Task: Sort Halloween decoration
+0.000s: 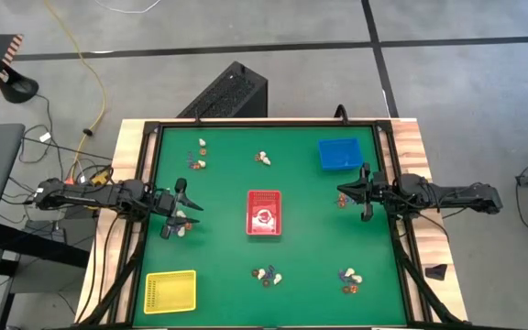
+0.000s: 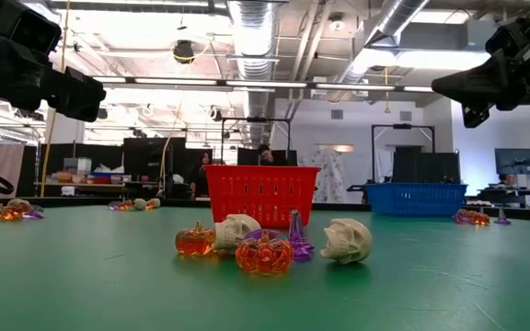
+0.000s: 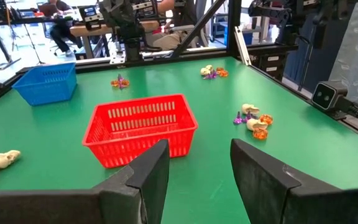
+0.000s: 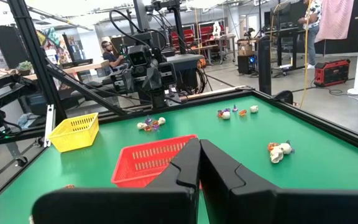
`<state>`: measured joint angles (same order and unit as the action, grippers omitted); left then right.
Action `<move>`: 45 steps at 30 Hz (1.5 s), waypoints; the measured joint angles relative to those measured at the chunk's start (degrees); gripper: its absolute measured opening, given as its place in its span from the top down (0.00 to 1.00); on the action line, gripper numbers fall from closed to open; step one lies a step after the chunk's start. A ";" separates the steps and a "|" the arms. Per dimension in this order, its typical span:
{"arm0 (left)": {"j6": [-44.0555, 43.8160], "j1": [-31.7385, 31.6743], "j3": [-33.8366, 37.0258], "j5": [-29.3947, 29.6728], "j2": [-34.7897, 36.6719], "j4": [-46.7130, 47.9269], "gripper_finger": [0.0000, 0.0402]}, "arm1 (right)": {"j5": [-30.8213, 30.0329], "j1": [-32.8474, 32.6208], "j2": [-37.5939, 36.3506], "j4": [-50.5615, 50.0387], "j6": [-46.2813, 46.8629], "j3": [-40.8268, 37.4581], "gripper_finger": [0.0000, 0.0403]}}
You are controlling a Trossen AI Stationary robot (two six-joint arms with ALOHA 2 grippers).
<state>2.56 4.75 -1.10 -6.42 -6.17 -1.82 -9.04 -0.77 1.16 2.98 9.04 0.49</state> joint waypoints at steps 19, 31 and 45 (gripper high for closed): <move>-0.01 0.00 0.00 0.01 0.00 0.01 0.60 | -0.01 0.00 -0.01 0.00 0.00 0.00 0.91; 6.12 -0.02 0.00 1.67 0.00 -0.38 0.60 | -0.52 0.58 0.00 3.34 -10.06 0.00 0.91; -14.01 0.00 0.00 2.81 0.00 -17.11 0.60 | -0.96 0.56 -0.01 11.07 -9.45 0.00 0.91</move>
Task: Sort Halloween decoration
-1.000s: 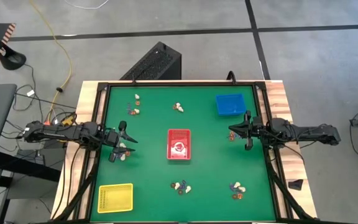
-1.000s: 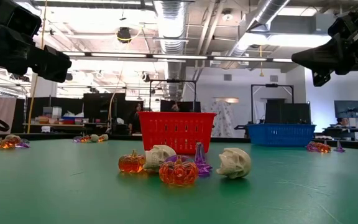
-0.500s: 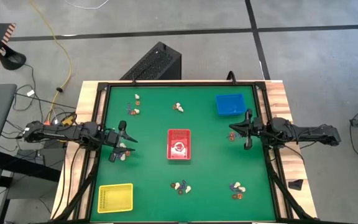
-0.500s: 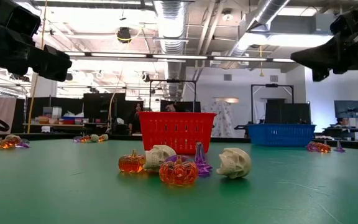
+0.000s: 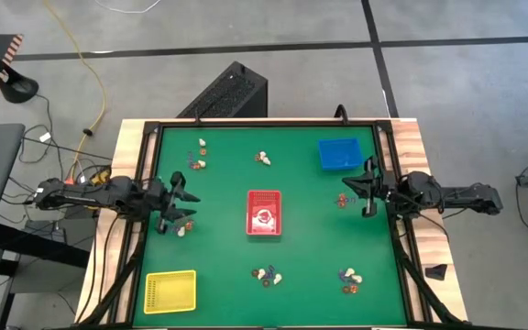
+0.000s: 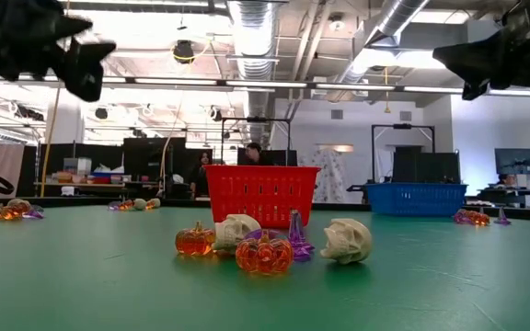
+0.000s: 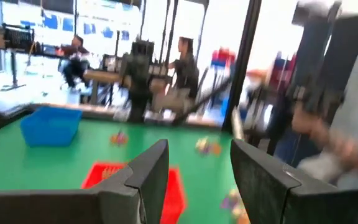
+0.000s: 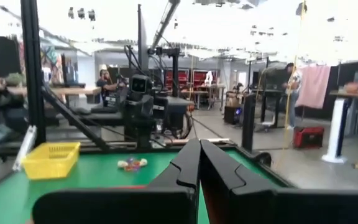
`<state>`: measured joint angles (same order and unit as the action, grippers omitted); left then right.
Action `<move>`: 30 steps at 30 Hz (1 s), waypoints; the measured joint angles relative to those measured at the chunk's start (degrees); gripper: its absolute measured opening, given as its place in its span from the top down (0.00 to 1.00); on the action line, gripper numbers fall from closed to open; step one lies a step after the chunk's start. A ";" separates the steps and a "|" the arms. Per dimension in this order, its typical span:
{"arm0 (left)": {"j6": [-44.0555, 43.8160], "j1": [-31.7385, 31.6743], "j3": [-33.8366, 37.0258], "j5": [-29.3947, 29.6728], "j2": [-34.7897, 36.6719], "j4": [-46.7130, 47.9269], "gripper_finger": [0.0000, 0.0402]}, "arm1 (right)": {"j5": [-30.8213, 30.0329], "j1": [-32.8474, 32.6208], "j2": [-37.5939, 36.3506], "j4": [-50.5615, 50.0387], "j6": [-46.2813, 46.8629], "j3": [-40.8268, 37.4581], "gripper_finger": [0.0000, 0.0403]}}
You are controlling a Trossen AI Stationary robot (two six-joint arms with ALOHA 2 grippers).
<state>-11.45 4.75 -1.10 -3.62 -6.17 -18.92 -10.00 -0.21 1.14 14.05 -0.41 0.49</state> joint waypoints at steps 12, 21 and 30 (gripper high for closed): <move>8.86 -0.72 -1.87 15.93 -12.43 -20.34 0.60 | -3.26 -1.53 11.19 -1.85 6.44 1.46 0.90; 19.28 -6.20 -25.00 13.42 -37.95 -0.75 0.60 | -7.32 -5.82 31.04 -12.79 10.33 13.83 0.84; 22.77 -6.35 -34.55 -0.55 -49.22 2.28 0.60 | -6.74 -11.93 52.45 -16.95 10.32 27.13 0.73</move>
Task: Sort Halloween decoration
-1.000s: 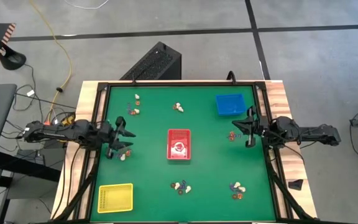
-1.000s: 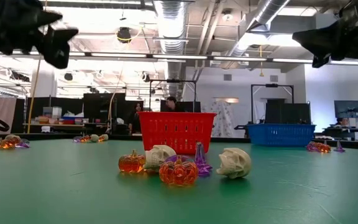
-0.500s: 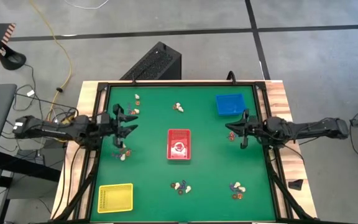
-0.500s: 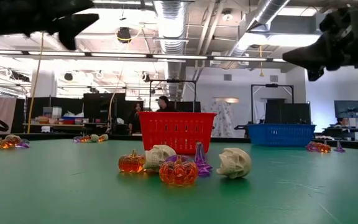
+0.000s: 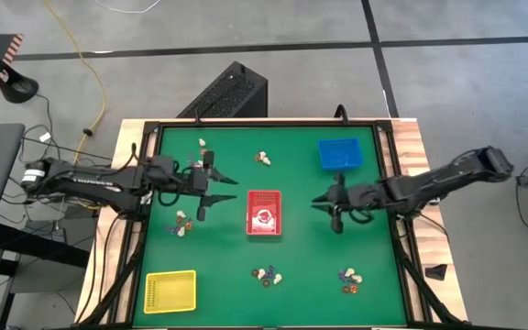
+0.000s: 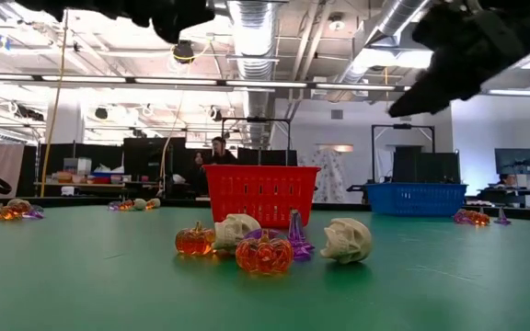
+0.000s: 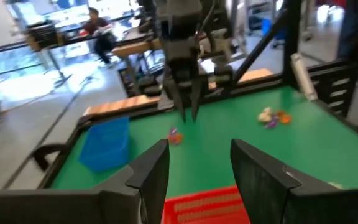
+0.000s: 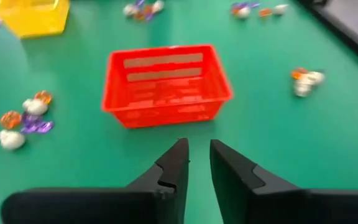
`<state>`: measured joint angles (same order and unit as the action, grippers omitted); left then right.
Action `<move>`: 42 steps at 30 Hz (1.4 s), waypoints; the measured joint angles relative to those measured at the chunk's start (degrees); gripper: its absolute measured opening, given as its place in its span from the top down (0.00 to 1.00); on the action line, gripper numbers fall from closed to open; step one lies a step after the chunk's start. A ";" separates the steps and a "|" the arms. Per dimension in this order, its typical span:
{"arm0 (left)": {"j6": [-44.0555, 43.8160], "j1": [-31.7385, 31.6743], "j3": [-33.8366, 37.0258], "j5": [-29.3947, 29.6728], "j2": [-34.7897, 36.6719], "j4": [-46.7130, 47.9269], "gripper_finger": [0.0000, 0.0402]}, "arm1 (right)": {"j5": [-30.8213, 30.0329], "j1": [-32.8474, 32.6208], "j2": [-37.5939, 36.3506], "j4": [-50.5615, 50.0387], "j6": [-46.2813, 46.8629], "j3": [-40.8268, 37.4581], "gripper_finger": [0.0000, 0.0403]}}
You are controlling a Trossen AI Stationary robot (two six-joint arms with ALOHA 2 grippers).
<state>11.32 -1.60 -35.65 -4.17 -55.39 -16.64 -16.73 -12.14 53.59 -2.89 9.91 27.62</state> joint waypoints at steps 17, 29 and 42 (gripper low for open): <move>-0.85 0.12 -0.09 2.44 -6.59 -0.87 0.60 | 20.06 -5.76 40.77 9.87 -12.99 23.47 0.59; -0.60 0.12 -0.09 3.36 -6.49 -0.15 0.60 | 37.78 -3.09 51.68 12.54 -14.51 30.40 0.62; -0.11 0.12 -0.07 3.46 -6.45 0.50 0.60 | 46.99 -1.51 56.36 20.33 -14.51 30.42 0.62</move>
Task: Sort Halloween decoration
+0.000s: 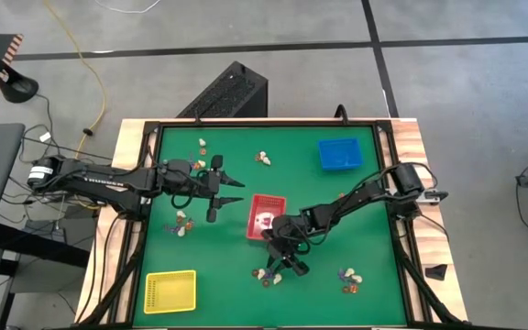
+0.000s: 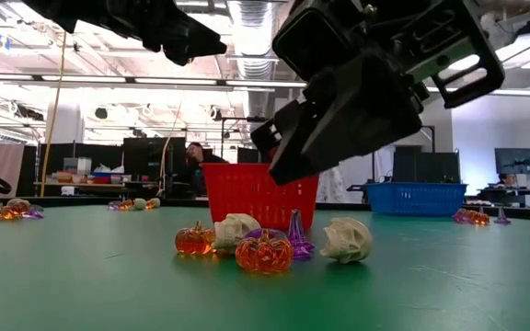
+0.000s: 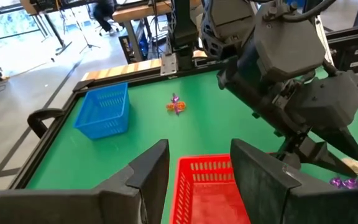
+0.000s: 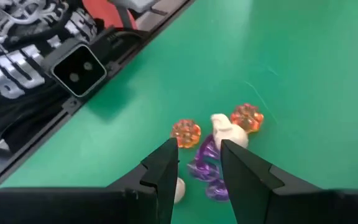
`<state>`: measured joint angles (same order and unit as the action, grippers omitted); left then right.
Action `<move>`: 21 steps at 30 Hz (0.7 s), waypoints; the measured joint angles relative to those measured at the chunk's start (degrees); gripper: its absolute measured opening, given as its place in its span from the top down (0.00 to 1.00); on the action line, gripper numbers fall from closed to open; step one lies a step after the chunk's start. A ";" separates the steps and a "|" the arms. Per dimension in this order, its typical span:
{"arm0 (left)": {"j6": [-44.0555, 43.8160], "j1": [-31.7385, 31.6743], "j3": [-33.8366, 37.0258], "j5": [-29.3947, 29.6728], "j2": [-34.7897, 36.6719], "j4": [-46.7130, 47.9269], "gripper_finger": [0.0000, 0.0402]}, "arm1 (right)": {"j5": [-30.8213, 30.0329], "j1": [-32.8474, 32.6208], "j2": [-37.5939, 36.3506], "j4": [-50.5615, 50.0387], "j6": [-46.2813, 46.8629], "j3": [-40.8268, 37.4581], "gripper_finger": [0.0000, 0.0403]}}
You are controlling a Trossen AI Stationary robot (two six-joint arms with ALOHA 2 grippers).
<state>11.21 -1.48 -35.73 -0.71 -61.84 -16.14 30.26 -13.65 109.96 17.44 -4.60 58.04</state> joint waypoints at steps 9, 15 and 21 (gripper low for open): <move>0.58 -0.02 0.00 0.07 0.00 0.20 0.60 | -3.04 0.28 -2.86 -4.87 -0.48 -0.02 0.62; 0.60 0.00 0.00 0.07 0.00 0.22 0.60 | -18.71 -0.56 -10.39 -17.04 -1.48 -0.02 0.62; 0.60 0.00 0.00 0.09 0.00 0.22 0.60 | -21.23 -3.80 -14.33 -21.86 -1.46 -0.02 0.62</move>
<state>11.81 -1.48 -35.73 -0.62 -61.84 -15.92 9.03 -17.45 95.62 -4.42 -6.07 58.02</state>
